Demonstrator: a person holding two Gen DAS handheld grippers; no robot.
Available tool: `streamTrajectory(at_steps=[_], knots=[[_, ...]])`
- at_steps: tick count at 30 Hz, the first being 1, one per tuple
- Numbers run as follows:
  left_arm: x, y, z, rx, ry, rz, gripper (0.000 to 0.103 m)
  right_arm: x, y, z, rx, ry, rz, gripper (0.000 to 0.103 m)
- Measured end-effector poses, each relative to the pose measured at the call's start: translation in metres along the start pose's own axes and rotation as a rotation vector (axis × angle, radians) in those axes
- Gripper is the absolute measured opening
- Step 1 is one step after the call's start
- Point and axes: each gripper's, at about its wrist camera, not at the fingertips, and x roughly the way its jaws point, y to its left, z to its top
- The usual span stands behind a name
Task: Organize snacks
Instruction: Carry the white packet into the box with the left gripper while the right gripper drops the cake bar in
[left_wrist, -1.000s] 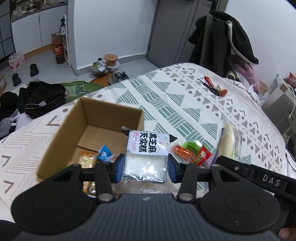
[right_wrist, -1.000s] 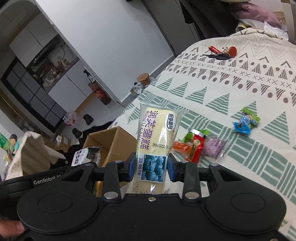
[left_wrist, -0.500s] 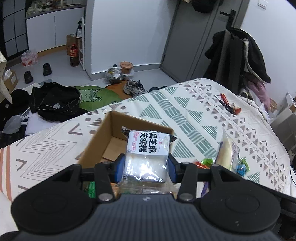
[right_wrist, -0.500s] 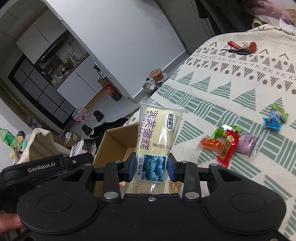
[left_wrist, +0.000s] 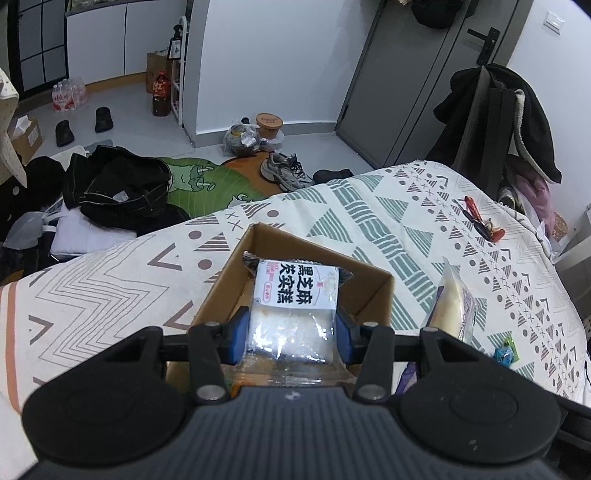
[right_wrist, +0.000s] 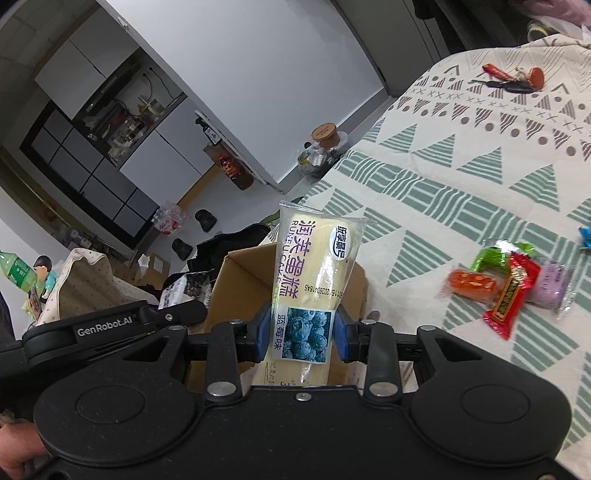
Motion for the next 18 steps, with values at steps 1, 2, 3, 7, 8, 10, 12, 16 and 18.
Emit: streamTrajectory(at_steps=[1,2,3,7,8,10,12,16,18], knots=[[0.003,0.002,0.001,-0.004,0.005,-0.002,0.046,0.003,0.001,0.000,0.001,0.004,0.001,0.034],[0.006,0.004,0.002,-0.007,0.011,-0.005,0.046,0.005,0.001,0.001,0.002,0.006,0.002,0.034],[0.009,0.006,0.003,-0.009,0.016,-0.006,0.046,0.008,0.001,0.001,0.003,0.009,0.001,0.034],[0.020,0.011,0.005,-0.013,0.028,-0.013,0.046,0.017,0.003,0.003,0.005,0.017,-0.002,0.034],[0.022,0.013,0.006,-0.014,0.030,-0.015,0.046,0.018,0.003,0.004,0.009,0.019,-0.002,0.034],[0.028,0.015,0.009,-0.019,0.031,-0.020,0.046,0.022,0.003,0.005,0.017,0.021,0.000,0.034],[0.032,0.016,0.011,-0.023,0.028,-0.031,0.046,0.026,0.004,0.006,0.021,0.021,0.000,0.034],[0.033,0.019,0.017,-0.031,-0.010,-0.037,0.050,0.032,0.009,0.007,0.005,0.032,0.008,0.034],[0.032,0.022,0.021,-0.046,-0.022,-0.043,0.051,0.036,0.012,0.008,0.001,0.036,0.010,0.034]])
